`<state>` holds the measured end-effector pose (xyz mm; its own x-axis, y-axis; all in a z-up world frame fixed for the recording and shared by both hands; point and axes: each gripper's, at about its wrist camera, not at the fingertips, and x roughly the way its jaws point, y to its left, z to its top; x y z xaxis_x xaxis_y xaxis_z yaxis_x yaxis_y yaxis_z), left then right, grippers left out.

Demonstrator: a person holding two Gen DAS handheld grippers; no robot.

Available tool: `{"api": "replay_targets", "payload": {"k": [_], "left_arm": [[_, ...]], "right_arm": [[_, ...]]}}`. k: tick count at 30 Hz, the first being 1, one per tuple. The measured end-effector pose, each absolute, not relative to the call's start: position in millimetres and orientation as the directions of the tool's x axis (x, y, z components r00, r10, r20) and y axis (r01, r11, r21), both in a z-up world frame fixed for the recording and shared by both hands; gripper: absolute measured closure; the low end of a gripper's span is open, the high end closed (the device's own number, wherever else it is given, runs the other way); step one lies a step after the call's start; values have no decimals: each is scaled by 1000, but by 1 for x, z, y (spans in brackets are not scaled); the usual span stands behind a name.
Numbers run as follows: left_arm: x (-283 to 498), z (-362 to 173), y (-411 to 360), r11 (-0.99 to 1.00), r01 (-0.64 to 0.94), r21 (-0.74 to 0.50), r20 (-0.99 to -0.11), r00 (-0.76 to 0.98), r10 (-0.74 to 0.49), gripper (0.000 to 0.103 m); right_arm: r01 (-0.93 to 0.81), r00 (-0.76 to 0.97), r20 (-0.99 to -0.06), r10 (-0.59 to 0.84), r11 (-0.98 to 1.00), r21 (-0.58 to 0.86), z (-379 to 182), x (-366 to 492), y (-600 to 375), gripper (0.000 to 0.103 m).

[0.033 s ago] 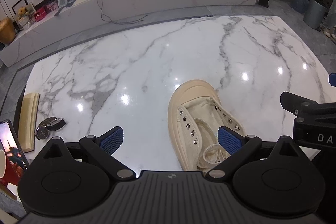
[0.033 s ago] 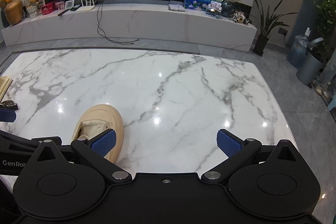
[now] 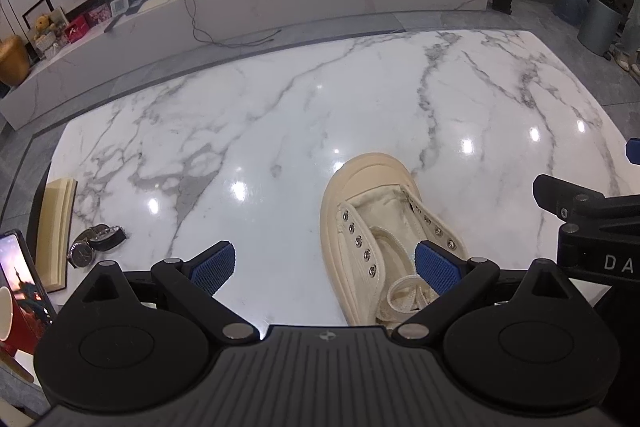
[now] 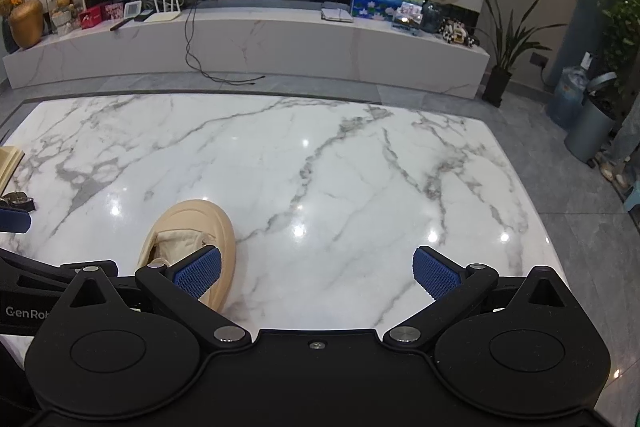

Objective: Lace up shoes with both hands
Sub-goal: 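Move both grippers toward the cream sneaker on the table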

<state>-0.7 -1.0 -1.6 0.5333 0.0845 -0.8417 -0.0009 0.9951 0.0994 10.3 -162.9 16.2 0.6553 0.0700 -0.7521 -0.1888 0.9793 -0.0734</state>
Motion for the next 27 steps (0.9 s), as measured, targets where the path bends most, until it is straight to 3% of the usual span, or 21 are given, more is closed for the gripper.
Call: {"api": "replay_targets", "payload": {"k": [27], "left_arm": [[-7, -11, -6, 995, -8, 101, -831, 549, 89, 9]], "right_arm": [[-175, 677, -733, 60, 981, -81, 21, 3, -167, 1]]}}
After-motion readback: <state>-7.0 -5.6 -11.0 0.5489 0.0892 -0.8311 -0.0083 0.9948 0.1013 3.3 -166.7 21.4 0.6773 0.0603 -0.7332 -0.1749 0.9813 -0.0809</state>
